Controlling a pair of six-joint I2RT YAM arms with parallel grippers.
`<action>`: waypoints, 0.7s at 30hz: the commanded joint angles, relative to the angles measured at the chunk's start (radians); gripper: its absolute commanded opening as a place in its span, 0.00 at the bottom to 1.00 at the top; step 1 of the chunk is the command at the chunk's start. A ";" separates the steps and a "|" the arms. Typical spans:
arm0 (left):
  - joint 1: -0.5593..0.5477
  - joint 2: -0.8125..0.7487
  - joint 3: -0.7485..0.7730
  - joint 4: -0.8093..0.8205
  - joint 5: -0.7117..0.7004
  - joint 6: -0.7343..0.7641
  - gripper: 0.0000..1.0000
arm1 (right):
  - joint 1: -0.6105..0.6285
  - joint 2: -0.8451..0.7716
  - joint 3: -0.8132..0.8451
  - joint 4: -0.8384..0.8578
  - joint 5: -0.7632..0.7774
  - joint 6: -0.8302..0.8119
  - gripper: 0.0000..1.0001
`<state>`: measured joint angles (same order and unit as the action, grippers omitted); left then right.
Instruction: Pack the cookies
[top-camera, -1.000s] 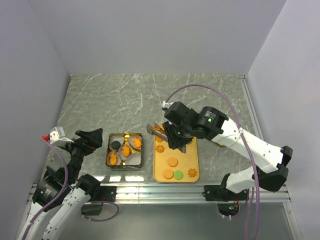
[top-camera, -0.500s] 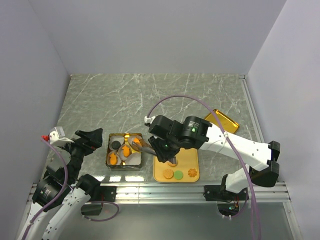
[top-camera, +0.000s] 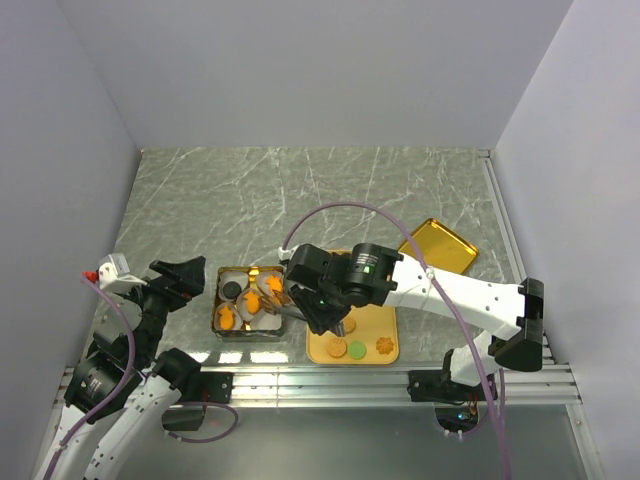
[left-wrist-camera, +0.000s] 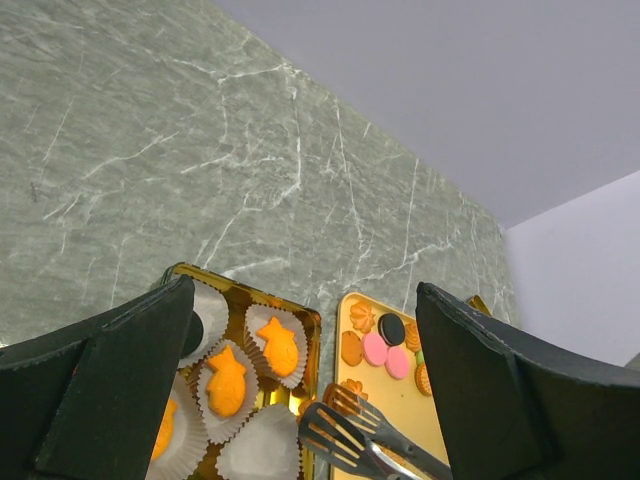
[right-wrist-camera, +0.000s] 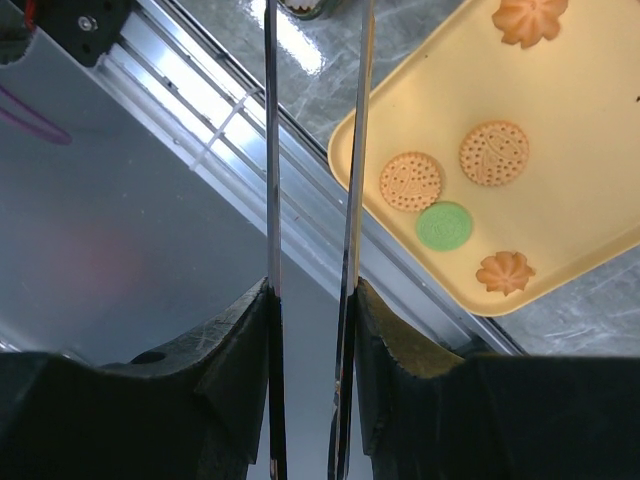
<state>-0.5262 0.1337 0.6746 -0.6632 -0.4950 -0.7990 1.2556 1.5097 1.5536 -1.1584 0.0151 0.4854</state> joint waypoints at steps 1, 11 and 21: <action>-0.003 0.001 0.037 0.008 -0.016 -0.006 0.99 | 0.008 -0.002 -0.020 0.055 0.003 0.015 0.29; -0.003 0.001 0.036 0.013 -0.013 -0.002 0.99 | 0.010 0.021 -0.035 0.072 0.016 0.013 0.34; -0.004 0.004 0.034 0.014 -0.013 0.000 0.99 | 0.010 0.046 -0.029 0.063 0.011 0.010 0.44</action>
<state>-0.5262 0.1337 0.6758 -0.6632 -0.4950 -0.8021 1.2572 1.5558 1.5192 -1.1191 0.0147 0.4980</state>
